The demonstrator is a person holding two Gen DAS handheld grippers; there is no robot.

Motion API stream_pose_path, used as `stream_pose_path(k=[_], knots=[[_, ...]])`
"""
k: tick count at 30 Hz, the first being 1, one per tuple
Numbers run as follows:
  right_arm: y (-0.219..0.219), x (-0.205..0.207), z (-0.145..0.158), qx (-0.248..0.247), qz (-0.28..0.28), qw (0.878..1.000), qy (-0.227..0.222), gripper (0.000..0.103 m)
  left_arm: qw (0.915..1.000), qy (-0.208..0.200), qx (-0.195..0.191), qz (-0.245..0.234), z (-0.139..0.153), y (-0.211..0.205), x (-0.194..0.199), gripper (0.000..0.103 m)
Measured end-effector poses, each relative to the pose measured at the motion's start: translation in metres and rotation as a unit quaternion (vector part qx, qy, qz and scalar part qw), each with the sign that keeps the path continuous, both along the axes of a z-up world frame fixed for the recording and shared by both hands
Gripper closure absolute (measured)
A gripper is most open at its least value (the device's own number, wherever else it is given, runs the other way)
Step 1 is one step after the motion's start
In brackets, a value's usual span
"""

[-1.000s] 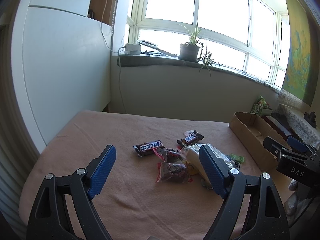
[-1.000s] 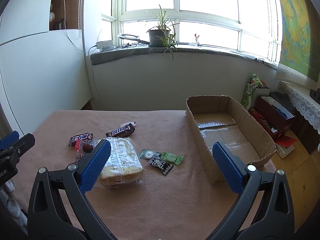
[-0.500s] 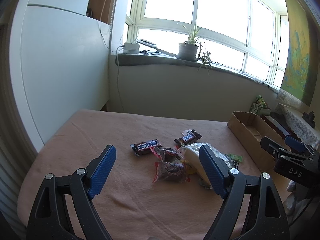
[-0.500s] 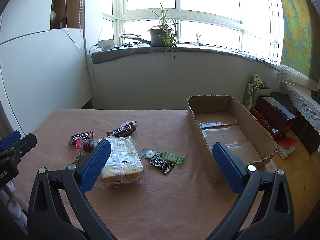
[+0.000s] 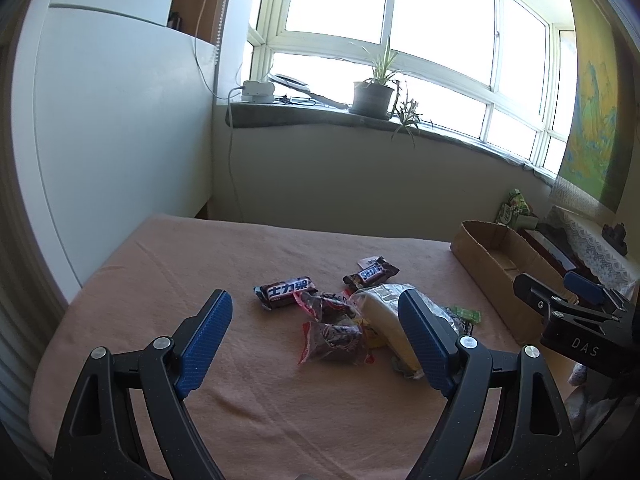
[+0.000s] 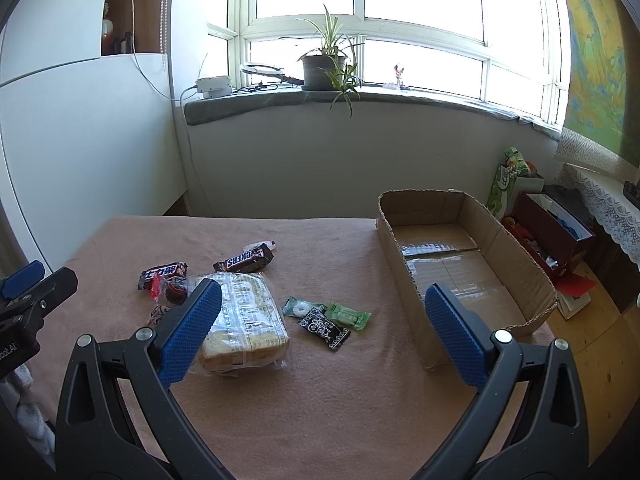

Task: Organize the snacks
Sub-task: 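Lower the right tool onto the wrapped bread loaf and close its fingers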

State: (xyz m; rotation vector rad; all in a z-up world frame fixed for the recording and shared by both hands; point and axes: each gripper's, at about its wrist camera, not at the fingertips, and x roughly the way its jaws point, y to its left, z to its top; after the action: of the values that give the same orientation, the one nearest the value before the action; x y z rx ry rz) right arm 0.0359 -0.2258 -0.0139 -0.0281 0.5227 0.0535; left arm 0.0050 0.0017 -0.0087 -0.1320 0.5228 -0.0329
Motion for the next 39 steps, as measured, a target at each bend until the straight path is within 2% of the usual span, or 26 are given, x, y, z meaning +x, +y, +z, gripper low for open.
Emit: stream_pose_path(k=[12, 16, 18, 24, 27, 30, 34, 35, 39], knots=[[0.006, 0.017, -0.003, -0.003, 0.020, 1.000, 0.014, 0.000, 0.9996, 0.024, -0.015, -0.009, -0.008, -0.003, 0.010, 0.018], [0.004, 0.027, -0.011, 0.027, 0.054, 0.998, 0.034, 0.000, 0.9977, 0.049, -0.039, -0.026, -0.020, -0.006, 0.015, 0.018], [0.002, 0.033, -0.018, 0.043, 0.070, 0.995, 0.048, 0.002, 0.9959, 0.062, -0.054, -0.037, -0.024, -0.008, 0.018, 0.024], [-0.003, 0.057, -0.039, 0.101, 0.114, 0.982, 0.112, 0.017, 0.9892, 0.091, -0.091, -0.069, -0.036, -0.017, 0.028, 0.033], [0.000, 0.065, -0.045, 0.113, 0.137, 0.976, 0.130, 0.022, 0.9855, 0.103, -0.104, -0.085, -0.041, -0.022, 0.032, 0.043], [0.004, 0.076, -0.050, 0.131, 0.154, 0.967, 0.153, 0.028, 0.9811, 0.116, -0.113, -0.106, -0.046, -0.030, 0.036, 0.048], [0.012, 0.092, -0.055, 0.142, 0.173, 0.958, 0.181, 0.029, 0.9757, 0.133, -0.124, -0.123, -0.053, -0.036, 0.044, 0.050], [0.014, 0.098, -0.058, 0.144, 0.175, 0.955, 0.190, 0.029, 0.9742, 0.138, -0.127, -0.126, -0.054, -0.038, 0.046, 0.053], [0.020, 0.115, -0.066, 0.139, 0.172, 0.950, 0.219, 0.029, 0.9702, 0.147, -0.133, -0.139, -0.055, -0.045, 0.056, 0.054]])
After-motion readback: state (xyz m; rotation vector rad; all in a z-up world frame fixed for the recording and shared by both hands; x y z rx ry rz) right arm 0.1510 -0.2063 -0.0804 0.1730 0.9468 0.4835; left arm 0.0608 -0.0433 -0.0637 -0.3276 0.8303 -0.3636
